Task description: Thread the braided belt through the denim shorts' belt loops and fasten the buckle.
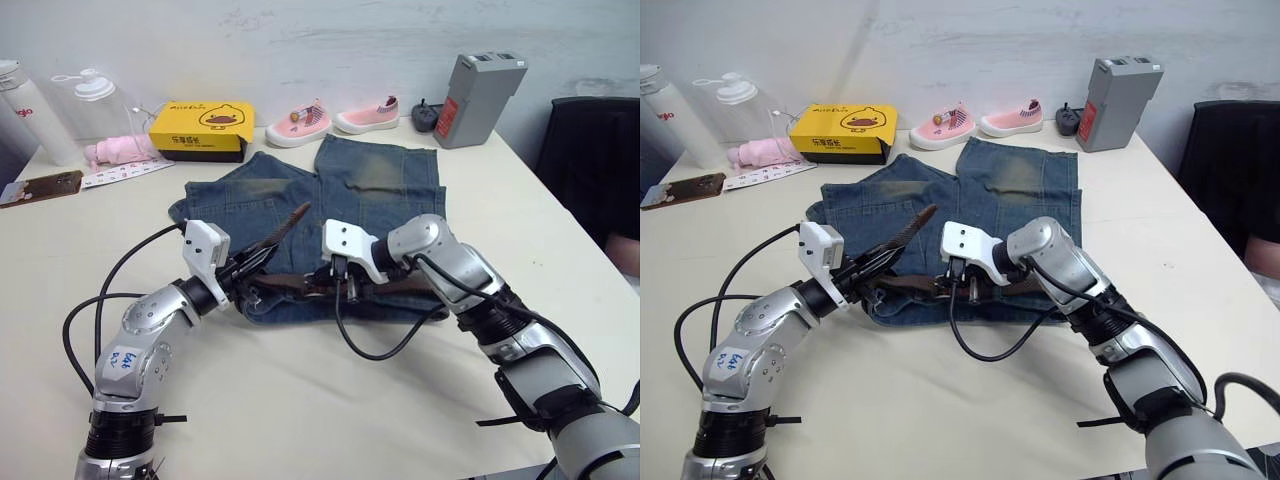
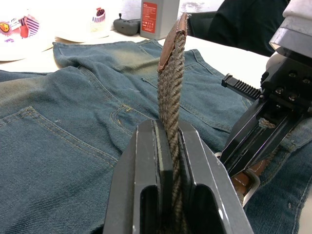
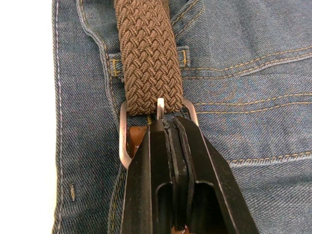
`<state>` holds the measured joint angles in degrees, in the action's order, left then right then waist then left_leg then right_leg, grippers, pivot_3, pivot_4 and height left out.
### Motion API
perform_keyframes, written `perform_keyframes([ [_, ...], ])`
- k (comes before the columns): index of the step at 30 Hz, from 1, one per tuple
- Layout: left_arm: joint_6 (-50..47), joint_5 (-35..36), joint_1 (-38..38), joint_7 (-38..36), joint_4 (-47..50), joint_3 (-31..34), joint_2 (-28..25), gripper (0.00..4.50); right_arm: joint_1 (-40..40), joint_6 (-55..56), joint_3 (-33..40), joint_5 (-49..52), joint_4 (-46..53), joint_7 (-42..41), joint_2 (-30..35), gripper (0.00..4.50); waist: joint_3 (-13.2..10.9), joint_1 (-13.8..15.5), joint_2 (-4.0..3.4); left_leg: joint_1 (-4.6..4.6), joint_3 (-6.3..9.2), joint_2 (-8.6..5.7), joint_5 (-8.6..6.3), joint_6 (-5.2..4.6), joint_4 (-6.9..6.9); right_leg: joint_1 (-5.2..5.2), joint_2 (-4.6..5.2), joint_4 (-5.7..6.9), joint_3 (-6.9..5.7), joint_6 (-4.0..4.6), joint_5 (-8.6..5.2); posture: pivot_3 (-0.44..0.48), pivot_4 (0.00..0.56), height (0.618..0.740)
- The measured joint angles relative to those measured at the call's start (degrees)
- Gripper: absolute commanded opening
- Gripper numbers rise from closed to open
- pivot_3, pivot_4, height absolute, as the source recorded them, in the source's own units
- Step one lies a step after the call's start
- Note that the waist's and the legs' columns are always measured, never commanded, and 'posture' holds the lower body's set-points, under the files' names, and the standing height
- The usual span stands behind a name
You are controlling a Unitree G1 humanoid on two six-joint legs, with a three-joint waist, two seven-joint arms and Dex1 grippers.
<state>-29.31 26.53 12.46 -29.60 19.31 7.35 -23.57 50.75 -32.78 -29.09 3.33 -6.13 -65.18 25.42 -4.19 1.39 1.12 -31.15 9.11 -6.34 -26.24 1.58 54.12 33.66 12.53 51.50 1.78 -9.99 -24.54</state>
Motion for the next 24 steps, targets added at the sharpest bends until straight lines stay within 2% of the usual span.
perform_keyframes([
  [13,0.59,-0.26,0.01,-0.04,-0.04,-0.04,0.0,0.0,2.77,3.74,-3.52,-4.33,-5.13,-3.28,-3.06,0.08,0.13,-0.23,0.07,0.27,-0.05,0.04,-0.04,0.05,-0.07,-0.07,-0.01,0.05,0.0,0.0,0.0,0.0,0.15,0.618],
  [17,1.54,-0.92,0.03,-0.68,-0.16,-0.09,-0.35,0.0,5.01,4.02,-4.89,-6.22,-9.02,-6.13,-4.95,0.08,0.32,-0.53,0.03,0.73,-0.18,0.12,-0.27,0.03,-0.14,-0.2,-0.02,0.25,-0.01,0.0,-0.01,0.0,0.15,0.618],
  [22,2.47,-1.27,1.44,-4.06,-2.94,-0.26,-3.5,0.0,6.51,5.6,-6.59,-8.91,-11.45,-8.92,-6.88,0.08,0.92,-0.84,-0.36,0.93,-0.19,0.14,-0.6,-0.02,-0.13,-0.2,-0.03,0.43,-0.02,0.05,-0.06,0.0,0.15,0.618],
  [24,2.71,-1.28,4.27,-7.35,-5.92,-1.07,-6.35,0.0,6.8,6.89,-6.62,-10.03,-12.63,-9.65,-7.77,0.08,1.06,-1.04,-0.33,0.95,-0.18,0.14,-0.63,-0.02,-0.13,-0.18,-0.05,0.47,-0.02,0.08,-0.08,0.0,0.15,0.618],
])
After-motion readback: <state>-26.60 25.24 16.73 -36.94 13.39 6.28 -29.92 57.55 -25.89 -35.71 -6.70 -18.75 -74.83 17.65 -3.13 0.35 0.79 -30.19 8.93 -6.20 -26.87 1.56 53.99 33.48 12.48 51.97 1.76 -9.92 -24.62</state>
